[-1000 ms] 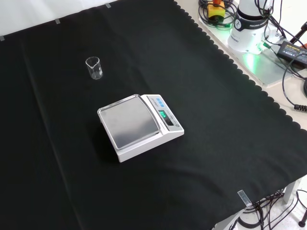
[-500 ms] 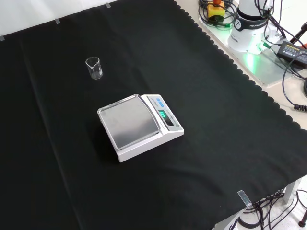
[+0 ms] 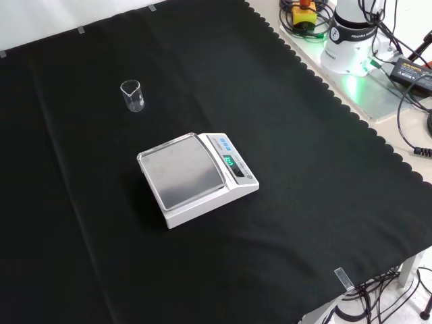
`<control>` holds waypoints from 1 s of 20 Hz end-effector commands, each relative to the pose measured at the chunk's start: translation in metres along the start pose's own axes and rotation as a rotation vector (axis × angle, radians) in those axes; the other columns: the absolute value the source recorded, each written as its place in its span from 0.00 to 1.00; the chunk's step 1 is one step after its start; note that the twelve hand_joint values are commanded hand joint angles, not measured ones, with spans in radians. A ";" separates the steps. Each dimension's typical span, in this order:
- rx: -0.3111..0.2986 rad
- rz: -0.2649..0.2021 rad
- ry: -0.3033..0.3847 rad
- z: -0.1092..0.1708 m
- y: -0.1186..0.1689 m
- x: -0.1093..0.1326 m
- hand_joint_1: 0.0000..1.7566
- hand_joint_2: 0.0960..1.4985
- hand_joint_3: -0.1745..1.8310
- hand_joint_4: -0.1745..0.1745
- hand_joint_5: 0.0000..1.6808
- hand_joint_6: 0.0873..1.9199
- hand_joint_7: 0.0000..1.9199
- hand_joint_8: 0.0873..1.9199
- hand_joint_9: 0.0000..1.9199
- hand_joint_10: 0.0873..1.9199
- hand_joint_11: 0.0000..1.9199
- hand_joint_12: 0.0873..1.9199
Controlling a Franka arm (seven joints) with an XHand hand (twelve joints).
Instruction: Pick up the beaker.
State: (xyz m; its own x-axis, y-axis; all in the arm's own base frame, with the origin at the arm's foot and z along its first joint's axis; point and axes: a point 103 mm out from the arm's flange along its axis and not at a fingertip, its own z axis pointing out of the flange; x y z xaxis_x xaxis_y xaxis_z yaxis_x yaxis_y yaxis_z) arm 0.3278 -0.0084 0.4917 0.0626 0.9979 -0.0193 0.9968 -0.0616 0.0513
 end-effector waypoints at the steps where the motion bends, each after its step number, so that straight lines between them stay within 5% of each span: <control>1: 0.091 -0.008 -0.026 0.069 0.078 -0.013 0.07 0.50 0.18 0.30 0.21 0.00 0.13 0.30 0.33 0.00 0.23 0.68; 20: 0.165 0.040 -0.074 0.176 0.180 -0.059 0.08 0.48 0.16 0.32 0.14 0.00 0.06 0.30 0.26 0.00 0.19 0.72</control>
State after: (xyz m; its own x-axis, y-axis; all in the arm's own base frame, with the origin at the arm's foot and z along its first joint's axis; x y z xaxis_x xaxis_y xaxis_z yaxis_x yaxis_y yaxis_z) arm 0.4674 -0.0504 0.3531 0.0765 0.9931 -0.0886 0.9888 -0.0869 -0.1211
